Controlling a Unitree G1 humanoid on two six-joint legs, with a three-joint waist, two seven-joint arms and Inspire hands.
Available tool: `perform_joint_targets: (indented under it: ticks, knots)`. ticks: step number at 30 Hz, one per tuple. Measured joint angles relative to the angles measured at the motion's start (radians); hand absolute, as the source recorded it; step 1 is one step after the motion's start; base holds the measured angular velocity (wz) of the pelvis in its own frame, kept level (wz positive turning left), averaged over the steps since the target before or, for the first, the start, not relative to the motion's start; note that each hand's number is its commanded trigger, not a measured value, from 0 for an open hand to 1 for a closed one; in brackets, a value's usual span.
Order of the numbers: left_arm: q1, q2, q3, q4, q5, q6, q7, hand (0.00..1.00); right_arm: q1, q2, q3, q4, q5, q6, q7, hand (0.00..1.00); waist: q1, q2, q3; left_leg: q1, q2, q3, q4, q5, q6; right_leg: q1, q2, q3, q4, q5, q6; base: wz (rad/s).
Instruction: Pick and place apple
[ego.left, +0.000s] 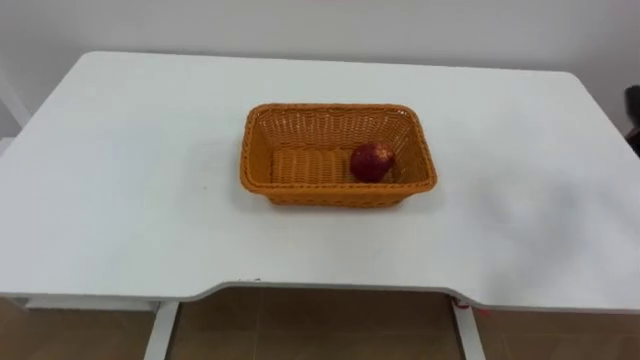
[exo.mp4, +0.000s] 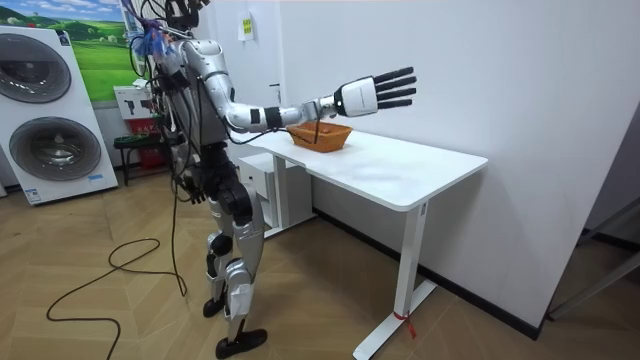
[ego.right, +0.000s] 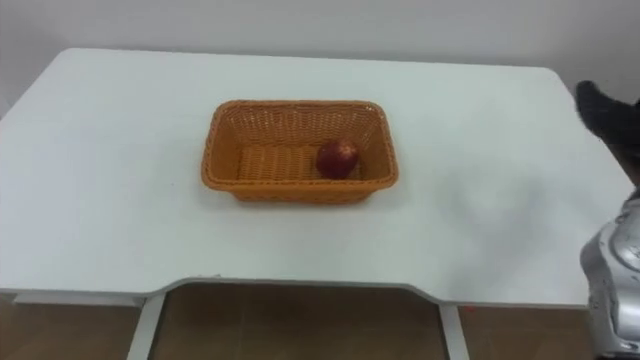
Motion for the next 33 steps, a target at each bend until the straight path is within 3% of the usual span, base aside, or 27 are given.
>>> perform_joint_targets:
  ticks: [4,7,12,16,22,28,33]
  knots:
    - [0.0,-0.007,0.023,-0.021,-0.001,0.001,0.004,0.0,0.043,0.001,-0.058,0.057,0.079,-0.001,-0.087,0.0,-0.003,0.008,0.0045,0.006,0.001,0.014,-0.008,0.0,0.0,-0.004,0.001,0.016,-0.001,0.001,0.0,-0.12]
    - [-0.012,-0.007,0.031,-0.022,-0.008,0.008,0.006,0.0,0.057,0.003,-0.065,0.2,0.158,0.004,-0.135,0.0,-0.011,0.015,0.0026,0.009,0.001,0.02,-0.017,0.0,0.0,-0.005,0.001,0.022,-0.001,0.001,0.0,-0.07]
    - [-0.023,-0.02,0.051,-0.029,-0.006,0.021,0.005,0.0,0.099,0.077,-0.092,0.409,0.235,0.013,-0.169,0.0,-0.024,0.017,-0.0003,-0.01,0.0,0.022,-0.017,0.0,0.0,-0.018,0.001,0.027,0.0,0.001,0.0,-0.02]
    - [-0.025,-0.026,0.066,-0.027,-0.03,0.025,0.003,0.0,0.113,0.09,-0.091,0.612,0.342,0.027,-0.136,0.0,-0.021,0.021,-0.001,-0.007,0.0,0.021,-0.018,0.0,0.0,-0.014,0.001,0.023,-0.002,0.001,0.0,0.02]
    - [-0.021,-0.048,0.076,-0.02,-0.023,0.029,-0.001,0.0,0.133,0.195,-0.079,0.871,0.344,0.084,-0.012,0.0,-0.019,0.046,-0.0004,0.01,0.0,0.027,-0.02,0.0,0.0,-0.011,0.002,0.044,-0.002,0.0,0.001,-0.06]
    - [-0.018,-0.061,0.093,-0.02,-0.027,0.029,-0.03,0.0,0.152,0.203,0.063,1.004,0.342,0.129,0.187,0.0,0.003,0.05,0.0014,0.02,0.0,0.037,-0.02,-0.001,0.0,-0.014,0.003,0.069,-0.002,-0.003,0.0,-0.07]
    - [-0.013,-0.071,0.093,-0.007,-0.023,0.048,-0.041,0.0,0.164,0.243,0.204,1.055,0.234,0.18,0.413,0.0,0.009,0.041,0.0026,0.008,0.001,0.034,-0.014,-0.002,0.002,-0.015,0.004,0.059,-0.003,-0.003,-0.001,0.04]
